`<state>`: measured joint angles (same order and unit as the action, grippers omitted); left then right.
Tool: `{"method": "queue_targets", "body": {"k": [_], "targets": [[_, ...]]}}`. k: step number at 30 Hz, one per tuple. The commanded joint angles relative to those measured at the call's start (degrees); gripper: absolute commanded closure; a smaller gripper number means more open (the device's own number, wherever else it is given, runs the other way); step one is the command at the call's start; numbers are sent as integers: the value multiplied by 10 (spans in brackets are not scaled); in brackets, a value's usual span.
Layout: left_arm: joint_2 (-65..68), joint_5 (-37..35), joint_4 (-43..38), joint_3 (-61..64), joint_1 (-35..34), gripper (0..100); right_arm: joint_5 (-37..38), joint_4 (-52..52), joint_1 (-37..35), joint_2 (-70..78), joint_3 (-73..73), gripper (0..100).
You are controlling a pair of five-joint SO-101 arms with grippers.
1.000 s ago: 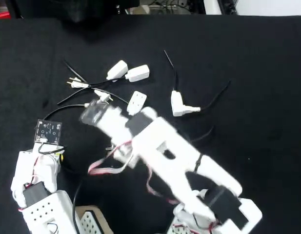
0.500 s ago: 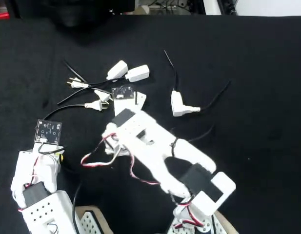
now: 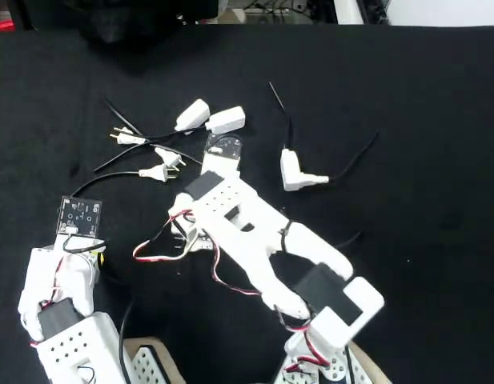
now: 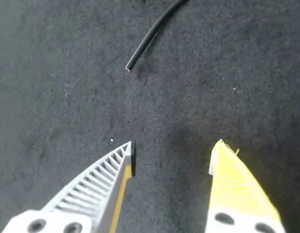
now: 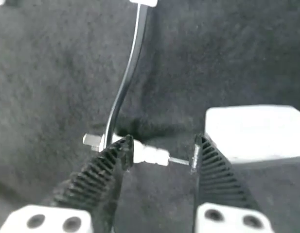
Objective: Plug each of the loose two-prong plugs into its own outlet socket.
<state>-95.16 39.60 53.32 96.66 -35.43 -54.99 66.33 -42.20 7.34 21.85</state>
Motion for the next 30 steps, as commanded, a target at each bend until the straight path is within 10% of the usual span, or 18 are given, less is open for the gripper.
{"method": "queue_targets", "body": {"k": [1, 9, 18, 30], "targets": [[-4, 3, 7, 12, 7, 748, -11, 64, 23, -71, -65, 793], [-4, 3, 7, 12, 7, 748, -49, 71, -18, -43, -65, 782], [-4, 3, 7, 12, 7, 748, 3, 76, -80, 62, -65, 460], [-4, 3, 7, 12, 7, 748, 493, 89, -68, 46, -65, 453]]}}
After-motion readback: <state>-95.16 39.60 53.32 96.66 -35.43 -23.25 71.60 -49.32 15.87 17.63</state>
